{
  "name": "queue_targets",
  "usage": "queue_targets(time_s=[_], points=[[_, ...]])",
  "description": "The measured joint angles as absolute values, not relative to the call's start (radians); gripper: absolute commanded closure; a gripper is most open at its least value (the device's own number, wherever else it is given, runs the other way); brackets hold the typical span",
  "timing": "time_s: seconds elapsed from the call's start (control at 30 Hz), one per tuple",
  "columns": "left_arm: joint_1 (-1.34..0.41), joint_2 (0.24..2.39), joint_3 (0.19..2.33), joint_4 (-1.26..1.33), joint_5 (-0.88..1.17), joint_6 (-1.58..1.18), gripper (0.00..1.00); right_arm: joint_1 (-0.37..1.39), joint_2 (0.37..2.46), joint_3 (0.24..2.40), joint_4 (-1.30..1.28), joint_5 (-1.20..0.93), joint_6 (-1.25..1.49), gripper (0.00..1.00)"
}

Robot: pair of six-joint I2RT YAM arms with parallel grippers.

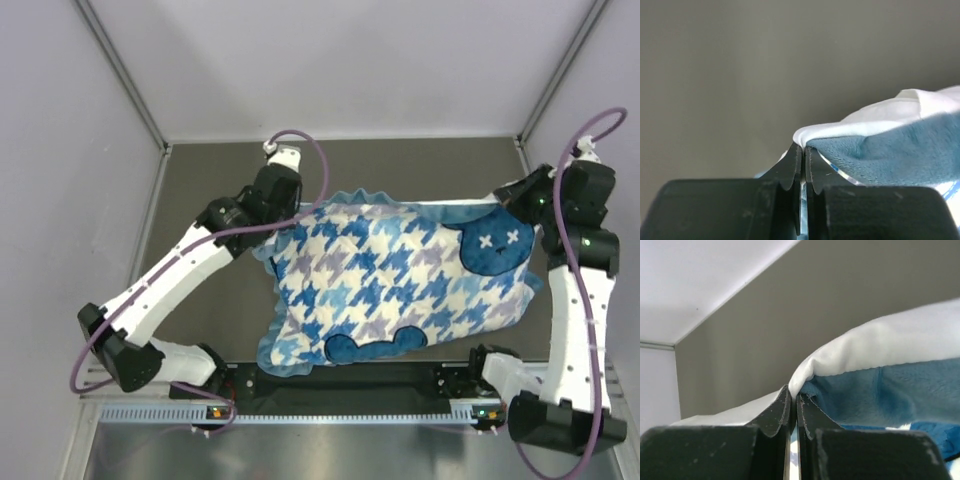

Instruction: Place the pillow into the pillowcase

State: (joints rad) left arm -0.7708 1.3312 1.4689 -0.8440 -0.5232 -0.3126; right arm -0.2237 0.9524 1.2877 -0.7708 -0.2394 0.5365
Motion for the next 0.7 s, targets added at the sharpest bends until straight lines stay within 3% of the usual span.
queue_targets(time_s=[0.2, 0.23, 0.27, 0.33, 0.37, 0.43, 0.47, 0.53, 0.6, 0.7], points=[[-0.468, 1.410, 1.428, -0.699, -0.197, -0.282, 1.00, -0.186, 1.190, 1.271, -0.625, -0.307, 0.609, 0.96], [-0.442, 1.432, 1.455, -0.698, -0.165, -0.280, 1.00, -0.180, 1.222, 1.280, -0.607, -0.311, 0.622, 0.89], [-0.424, 1.458, 1.491, -0.710, -0.146, -0.278, 1.00, -0.172, 1.266, 1.304, -0.592, -0.312, 0.638, 0.60], [-0.395, 1.546, 1.608, -0.729, -0.141, -0.258, 1.00, -0.163, 1.362, 1.377, -0.535, -0.292, 0.671, 0.31], [-0.386, 1.586, 1.666, -0.741, -0.146, -0.249, 0.93, -0.160, 1.409, 1.424, -0.503, -0.273, 0.688, 0.16], [-0.370, 1.709, 1.833, -0.778, -0.181, -0.218, 0.66, -0.156, 1.488, 1.518, -0.434, -0.229, 0.719, 0.12], [-0.364, 1.784, 1.935, -0.810, -0.210, -0.200, 0.45, -0.155, 1.513, 1.551, -0.410, -0.218, 0.727, 0.10], [-0.354, 1.932, 2.151, -0.835, -0.278, -0.170, 0.22, -0.150, 1.548, 1.612, -0.374, -0.199, 0.746, 0.07], [-0.342, 2.054, 2.326, -0.865, -0.339, -0.159, 0.20, -0.146, 1.551, 1.642, -0.356, -0.186, 0.755, 0.06], [-0.329, 2.084, 2.321, -0.880, -0.409, -0.159, 0.20, -0.140, 1.516, 1.646, -0.339, -0.192, 0.740, 0.09]])
